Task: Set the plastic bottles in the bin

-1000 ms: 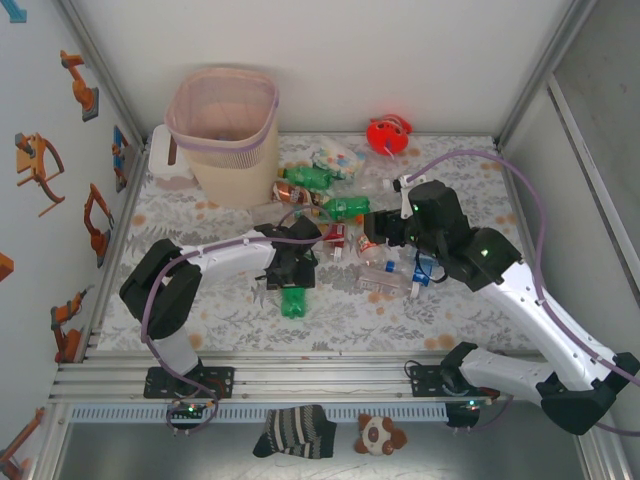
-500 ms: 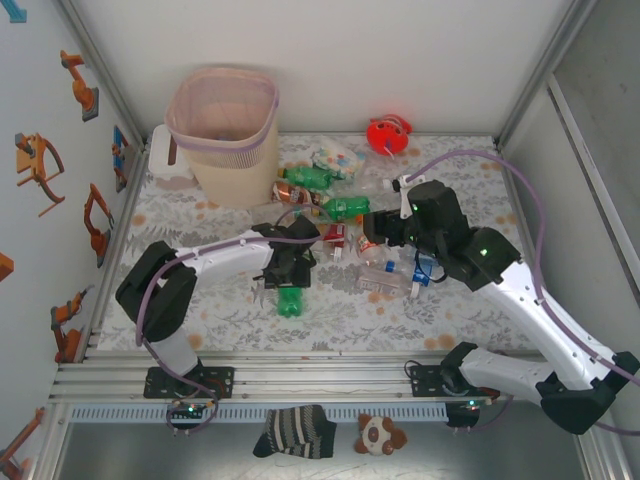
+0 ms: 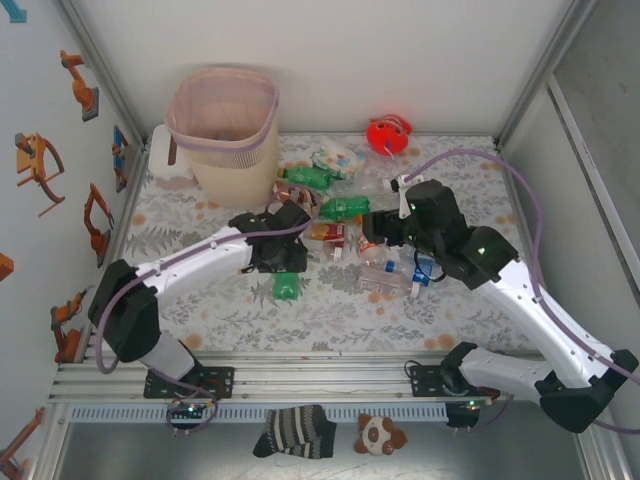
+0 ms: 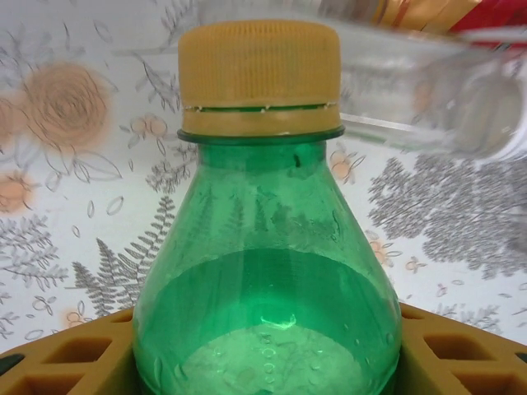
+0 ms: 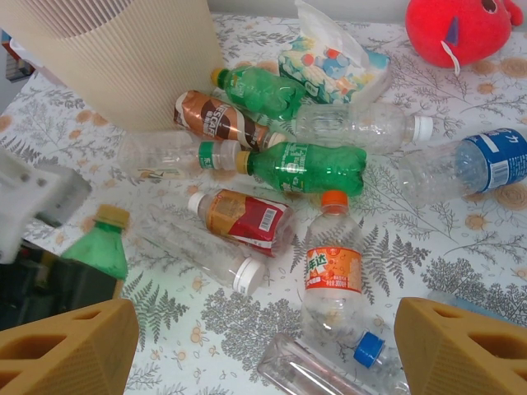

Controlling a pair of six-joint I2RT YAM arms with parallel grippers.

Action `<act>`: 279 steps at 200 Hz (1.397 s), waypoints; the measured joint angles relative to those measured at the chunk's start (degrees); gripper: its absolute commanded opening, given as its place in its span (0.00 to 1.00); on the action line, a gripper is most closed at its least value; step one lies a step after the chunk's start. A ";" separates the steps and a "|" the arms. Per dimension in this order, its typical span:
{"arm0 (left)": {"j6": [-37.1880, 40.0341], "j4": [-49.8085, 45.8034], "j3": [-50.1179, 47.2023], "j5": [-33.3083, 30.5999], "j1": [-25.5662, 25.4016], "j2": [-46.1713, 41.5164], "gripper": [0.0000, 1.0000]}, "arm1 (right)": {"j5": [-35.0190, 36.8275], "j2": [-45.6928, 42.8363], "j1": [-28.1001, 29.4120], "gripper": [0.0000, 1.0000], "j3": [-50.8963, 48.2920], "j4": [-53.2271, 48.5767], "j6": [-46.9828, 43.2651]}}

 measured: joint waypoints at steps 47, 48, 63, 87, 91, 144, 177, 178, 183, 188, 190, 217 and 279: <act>4.94 -0.85 4.26 -1.44 4.13 -5.73 0.56 | 0.02 0.00 0.00 0.80 0.00 0.00 0.39; 5.05 -0.85 4.33 -1.44 4.22 -5.84 0.56 | 0.02 0.00 0.00 0.80 0.00 0.00 0.39; 7.30 -0.85 5.73 -1.60 6.25 -7.69 0.55 | 0.04 0.00 0.00 0.80 0.00 0.00 0.44; 11.41 -0.63 8.57 -2.08 9.42 -9.79 0.55 | 0.07 -0.09 0.00 0.80 0.02 -0.02 0.63; 12.13 -0.55 9.11 -2.14 9.88 -9.94 0.55 | 0.07 -0.13 0.00 0.80 0.02 -0.02 0.66; 21.31 0.98 20.52 -2.23 18.23 -8.74 0.54 | 0.31 -0.50 0.00 0.80 1.31 -0.26 1.07; 26.36 1.75 30.18 -1.27 22.47 -3.98 0.54 | 0.94 -0.79 0.00 0.80 2.36 -0.70 1.27; 26.58 1.75 30.62 -1.18 22.62 -3.72 0.54 | 0.96 -0.79 0.00 0.80 2.38 -0.70 1.27; 27.36 1.84 32.13 -0.96 23.12 -2.75 0.54 | 1.09 -0.83 -0.02 0.80 2.64 -0.74 1.27; 28.02 1.86 33.46 -0.74 23.54 -1.92 0.53 | 1.16 -0.83 -0.04 0.80 2.89 -0.74 1.27; 28.39 1.86 34.14 -0.68 23.78 -1.44 0.53 | 1.18 -0.83 -0.04 0.80 2.95 -0.76 1.27; 32.48 1.75 43.15 0.42 26.32 4.79 0.53 | 1.40 -0.87 -0.17 0.80 4.11 -1.20 1.27; 39.65 2.14 58.84 1.84 29.57 16.61 0.52 | 1.57 -0.87 -0.22 0.80 5.81 -2.16 1.31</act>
